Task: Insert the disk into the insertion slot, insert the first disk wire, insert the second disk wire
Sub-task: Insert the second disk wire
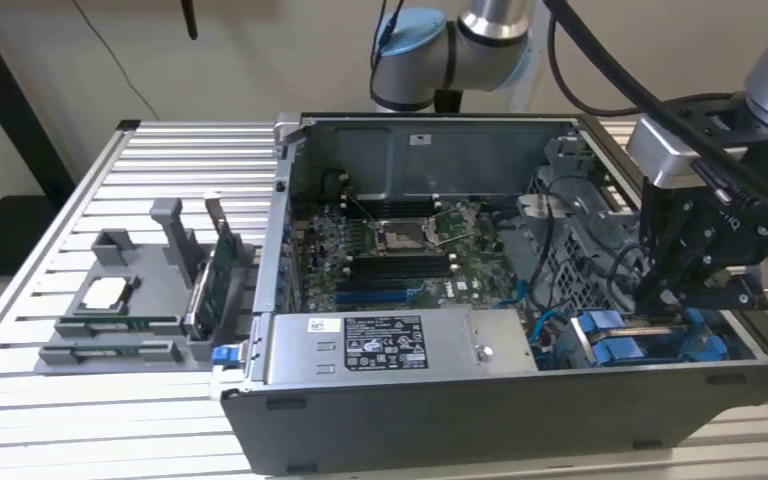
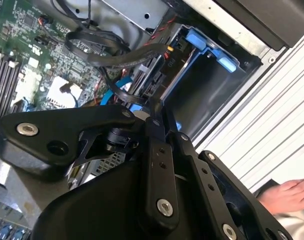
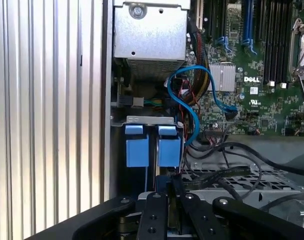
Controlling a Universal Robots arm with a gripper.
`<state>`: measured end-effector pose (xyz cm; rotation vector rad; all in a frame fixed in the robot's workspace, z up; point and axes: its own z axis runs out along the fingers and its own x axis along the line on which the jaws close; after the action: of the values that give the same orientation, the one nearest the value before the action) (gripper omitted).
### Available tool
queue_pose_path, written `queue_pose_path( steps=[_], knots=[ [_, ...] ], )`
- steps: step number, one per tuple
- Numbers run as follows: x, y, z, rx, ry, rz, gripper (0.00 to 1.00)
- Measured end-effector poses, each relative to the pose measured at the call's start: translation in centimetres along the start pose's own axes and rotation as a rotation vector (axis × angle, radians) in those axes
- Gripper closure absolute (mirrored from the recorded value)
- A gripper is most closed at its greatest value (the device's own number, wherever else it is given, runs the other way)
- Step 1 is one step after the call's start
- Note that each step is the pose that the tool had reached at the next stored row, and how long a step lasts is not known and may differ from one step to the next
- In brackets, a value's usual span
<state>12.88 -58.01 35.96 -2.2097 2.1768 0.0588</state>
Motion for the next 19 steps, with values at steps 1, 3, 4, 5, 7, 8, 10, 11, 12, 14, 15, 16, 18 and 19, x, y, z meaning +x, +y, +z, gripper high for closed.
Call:
queue_pose_path(
  steps=[1,3,4,5,7,8,10,11,12,14,15,16,18,19],
  knots=[
    [0.01,0.0,0.1,0.0,0.0,0.0,0.84],
    [0.02,0.0,0.35,0.0,0.0,0.0,0.84],
    [0.03,0.0,0.48,0.0,0.0,0.0,0.84],
    [0.04,0.0,0.61,0.0,-0.0003,0.0,0.84],
    [0.05,-0.04,0.83,0.0,-0.0037,0.0,0.84],
    [0.06,-0.1,0.92,0.0001,-0.0063,0.0,0.84],
    [0.07,-0.3,1.06,0.0001,-0.0105,0.0,0.84],
    [0.07,-0.41,1.11,0.0,-0.0119,0.0,0.84],
    [0.08,-0.52,1.15,0.0,-0.0127,0.0,0.84],
    [0.07,-0.61,1.17,-0.0001,-0.0131,0.0,0.84],
    [0.07,-0.61,1.17,-0.0001,-0.013,0.0,0.84],
    [0.08,-0.61,1.17,-0.0001,-0.0129,0.0,0.84],
    [0.08,-0.62,1.18,-0.0001,-0.0131,0.0,0.84],
    [0.08,-0.63,1.18,-0.0001,-0.013,0.0,0.84]
  ],
)
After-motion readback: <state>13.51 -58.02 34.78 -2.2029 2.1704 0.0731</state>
